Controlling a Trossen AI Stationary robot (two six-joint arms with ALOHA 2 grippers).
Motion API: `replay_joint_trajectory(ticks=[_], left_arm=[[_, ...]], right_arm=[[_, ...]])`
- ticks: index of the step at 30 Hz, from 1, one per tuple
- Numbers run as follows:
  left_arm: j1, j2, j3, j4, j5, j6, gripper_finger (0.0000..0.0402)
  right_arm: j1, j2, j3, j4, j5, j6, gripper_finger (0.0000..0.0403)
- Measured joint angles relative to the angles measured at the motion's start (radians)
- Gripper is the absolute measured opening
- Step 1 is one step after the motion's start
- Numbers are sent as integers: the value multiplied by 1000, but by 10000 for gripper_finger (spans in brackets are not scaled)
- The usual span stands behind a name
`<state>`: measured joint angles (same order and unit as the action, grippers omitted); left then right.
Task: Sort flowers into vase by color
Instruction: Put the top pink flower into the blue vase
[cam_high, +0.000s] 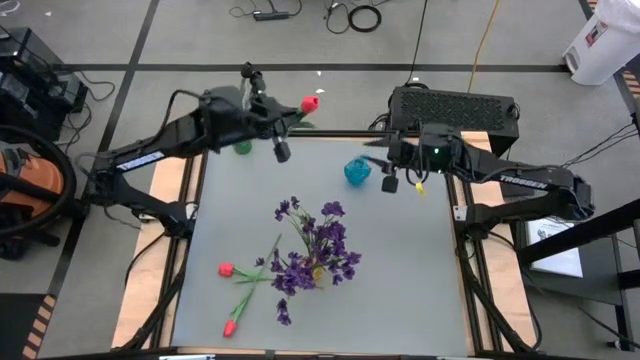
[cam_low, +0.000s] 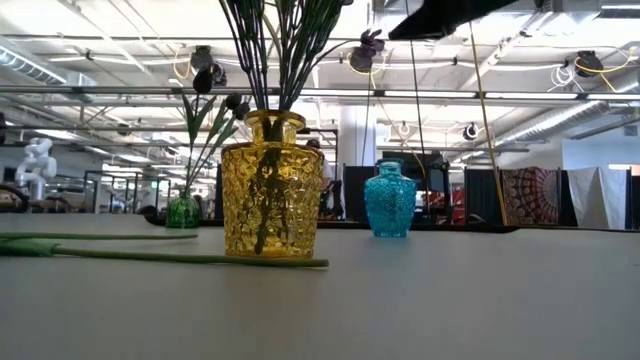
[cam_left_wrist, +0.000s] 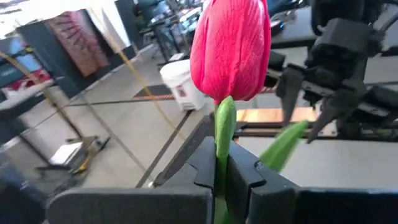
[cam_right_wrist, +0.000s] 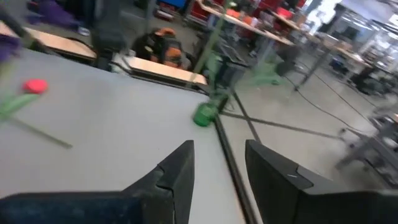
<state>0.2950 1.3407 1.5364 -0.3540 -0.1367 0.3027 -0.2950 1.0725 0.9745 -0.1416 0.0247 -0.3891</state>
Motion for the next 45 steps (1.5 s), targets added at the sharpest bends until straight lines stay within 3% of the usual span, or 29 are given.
replay_joint_trajectory(ticks=[4,10,16,19,30,45], left_arm=[[73,57,0,62,122,19,15],[130,158,-1,190,235,45,15],[157,246,-1,324,323,45,15],[156,283,-1,366,356,45,15],[153,341,-1,484,522,-9,15],[108,351,-1,507,562,-27,15]], right_arm=[[-80,-24,-19,-24,-11,-33,135],[-216,-78,-114,16,-125,-67,135],[-338,-106,-224,161,-272,-83,135],[-375,-106,-274,255,-316,-17,135],[-345,-103,-385,588,-320,275,135],[-264,-4,-385,857,-314,335,135]])
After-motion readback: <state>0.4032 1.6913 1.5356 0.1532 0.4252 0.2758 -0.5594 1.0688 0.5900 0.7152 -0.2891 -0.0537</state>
